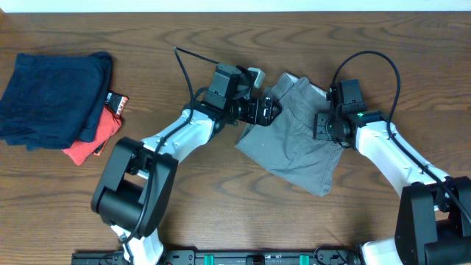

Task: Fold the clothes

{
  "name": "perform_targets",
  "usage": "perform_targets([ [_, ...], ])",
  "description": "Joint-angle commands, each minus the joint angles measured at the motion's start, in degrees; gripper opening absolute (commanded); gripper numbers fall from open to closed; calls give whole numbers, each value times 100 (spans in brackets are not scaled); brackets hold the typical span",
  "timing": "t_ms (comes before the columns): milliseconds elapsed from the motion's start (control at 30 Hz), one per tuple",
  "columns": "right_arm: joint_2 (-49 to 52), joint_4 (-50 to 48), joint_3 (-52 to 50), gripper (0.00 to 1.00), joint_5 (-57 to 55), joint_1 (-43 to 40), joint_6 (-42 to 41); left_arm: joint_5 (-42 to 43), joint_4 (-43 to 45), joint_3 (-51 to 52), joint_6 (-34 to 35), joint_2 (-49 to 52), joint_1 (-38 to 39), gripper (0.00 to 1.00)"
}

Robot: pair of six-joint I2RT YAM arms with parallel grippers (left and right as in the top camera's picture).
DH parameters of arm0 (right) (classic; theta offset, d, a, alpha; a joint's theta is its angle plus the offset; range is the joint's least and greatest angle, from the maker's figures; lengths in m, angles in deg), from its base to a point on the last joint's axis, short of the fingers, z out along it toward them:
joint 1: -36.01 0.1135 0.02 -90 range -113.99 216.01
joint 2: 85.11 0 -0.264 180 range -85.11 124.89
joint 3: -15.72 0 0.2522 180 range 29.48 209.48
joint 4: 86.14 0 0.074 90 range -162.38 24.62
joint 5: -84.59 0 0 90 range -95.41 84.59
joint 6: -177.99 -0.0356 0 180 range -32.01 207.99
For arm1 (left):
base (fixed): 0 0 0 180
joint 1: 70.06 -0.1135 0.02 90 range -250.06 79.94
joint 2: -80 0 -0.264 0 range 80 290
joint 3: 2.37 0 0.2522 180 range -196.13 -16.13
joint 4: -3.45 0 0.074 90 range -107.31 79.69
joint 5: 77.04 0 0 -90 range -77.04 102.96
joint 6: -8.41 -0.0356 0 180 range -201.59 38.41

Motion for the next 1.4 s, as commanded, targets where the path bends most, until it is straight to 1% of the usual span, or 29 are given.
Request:
perform_targets([
  [0, -13, 20, 70, 57, 0, 66, 44, 197, 24, -96, -190, 350, -11, 98],
  [200, -13, 146, 70, 57, 46, 66, 26, 199, 96, -96, -116, 1025, -11, 98],
  [233, -13, 175, 70, 57, 46, 66, 26, 201, 90, -96, -61, 1108, -11, 100],
  [267, -13, 199, 70, 57, 44, 66, 26, 225, 68, -94, 13, 1200, -9, 96],
  [333, -13, 236, 70, 57, 42, 66, 28, 503, 70, -94, 37, 1325, -9, 86],
  [367, -13, 238, 70, 57, 42, 66, 28, 634, 70, -94, 50, 1357, -2, 76],
  [433, -13, 236, 70, 57, 39, 66, 28, 820, 72, -94, 186, 1390, 7, 53],
  [467, -13, 236, 70, 57, 35, 63, 28, 901, 92, -94, 260, 1390, 7, 45],
  [600, -13, 256, 70, 57, -61, 61, 28, 1322, 138, -94, 402, 1390, 7, 19],
  [633, -13, 273, 70, 57, -122, 59, 28, 1421, 138, -94, 402, 1390, 7, 10],
  [667, -13, 306, 70, 57, -205, 48, 28, 1537, 138, -94, 402, 1390, 7, 6],
  [767, -42, 367, 74, 57, -280, -42, 26, 1749, 177, -96, 398, 1362, -42, 6],
  [833, -146, 433, 87, 57, -280, -144, 26, 1749, 212, -96, 393, 1268, -175, 6],
  [967, -612, 608, 157, 58, -280, -442, 31, 1434, 256, -98, 393, 826, -741, 6],
  [1100, -1215, 743, 157, 62, -280, -706, 188, 866, 197, -107, 389, 35, -1545, 6],
  [1200, -1523, 844, 157, 63, -280, -817, 203, 483, 197, -131, 369, -623, -2197, 6],
  [1300, -1694, 944, 157, 63, -278, -861, 203, 122, 197, -264, 369, -1215, -2951, 6],
  [1367, -1714, 997, 157, 63, -258, -861, 201, 81, 197, -442, 372, -1508, -3530, 6],
])
